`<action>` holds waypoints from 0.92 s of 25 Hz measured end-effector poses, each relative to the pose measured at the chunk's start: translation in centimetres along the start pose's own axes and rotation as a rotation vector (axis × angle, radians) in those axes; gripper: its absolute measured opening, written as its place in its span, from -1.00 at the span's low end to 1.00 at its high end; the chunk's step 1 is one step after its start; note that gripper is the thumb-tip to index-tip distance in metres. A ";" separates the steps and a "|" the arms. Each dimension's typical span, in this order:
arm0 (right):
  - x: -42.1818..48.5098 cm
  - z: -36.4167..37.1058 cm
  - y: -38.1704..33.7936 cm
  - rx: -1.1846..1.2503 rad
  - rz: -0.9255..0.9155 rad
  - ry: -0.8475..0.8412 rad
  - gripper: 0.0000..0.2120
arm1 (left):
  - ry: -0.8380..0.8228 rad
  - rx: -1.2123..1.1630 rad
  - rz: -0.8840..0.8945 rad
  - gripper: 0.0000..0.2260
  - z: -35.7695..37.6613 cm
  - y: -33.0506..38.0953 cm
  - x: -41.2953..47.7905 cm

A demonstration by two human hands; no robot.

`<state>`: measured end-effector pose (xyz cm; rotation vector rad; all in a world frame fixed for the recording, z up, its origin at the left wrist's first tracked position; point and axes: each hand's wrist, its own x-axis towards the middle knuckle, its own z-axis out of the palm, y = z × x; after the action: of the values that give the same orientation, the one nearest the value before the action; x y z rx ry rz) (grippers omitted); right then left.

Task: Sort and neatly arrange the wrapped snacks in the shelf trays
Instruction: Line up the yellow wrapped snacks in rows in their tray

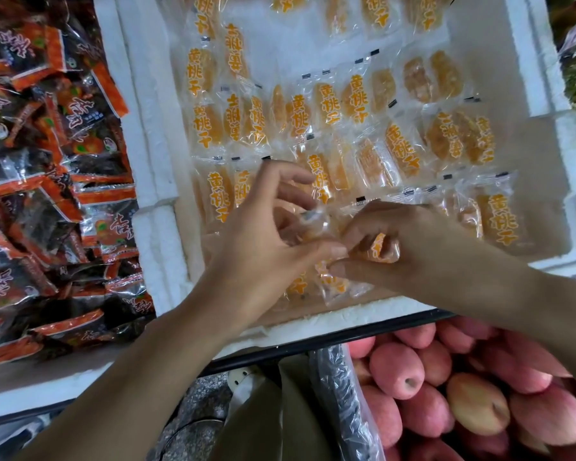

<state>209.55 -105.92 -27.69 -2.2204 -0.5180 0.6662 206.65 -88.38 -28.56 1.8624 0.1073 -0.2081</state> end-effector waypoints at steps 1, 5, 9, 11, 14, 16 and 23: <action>-0.1 0.4 0.0 0.009 -0.010 0.028 -0.83 | -0.022 0.031 0.038 -0.47 0.5 0.1 0.1; 0.5 0.4 0.7 0.092 0.107 0.205 -0.78 | 0.036 0.222 0.201 -0.64 0.7 -0.8 0.3; 1.6 1.1 1.9 0.027 0.110 0.161 -0.73 | -0.065 0.759 0.332 -0.52 -0.9 -3.8 -0.4; 1.9 2.0 2.2 -0.123 0.032 0.090 -0.73 | -0.133 0.948 0.359 -0.46 -1.2 -5.1 -0.8; 2.1 2.1 2.1 -0.337 -0.043 0.123 -0.55 | -0.150 1.042 0.385 -0.43 -1.1 -5.8 -0.9; 2.0 1.9 2.1 -0.466 -0.199 0.117 -0.45 | -0.141 1.038 0.396 -0.42 -1.1 -5.9 -0.7; 2.2 1.8 2.6 -0.581 -0.375 0.016 -0.38 | -0.139 0.973 0.423 -0.52 -1.6 -6.1 -0.5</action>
<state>210.62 -105.41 -31.39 -2.5421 -1.2054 0.3200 205.25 -85.06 -33.70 2.7620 -0.5784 -0.0927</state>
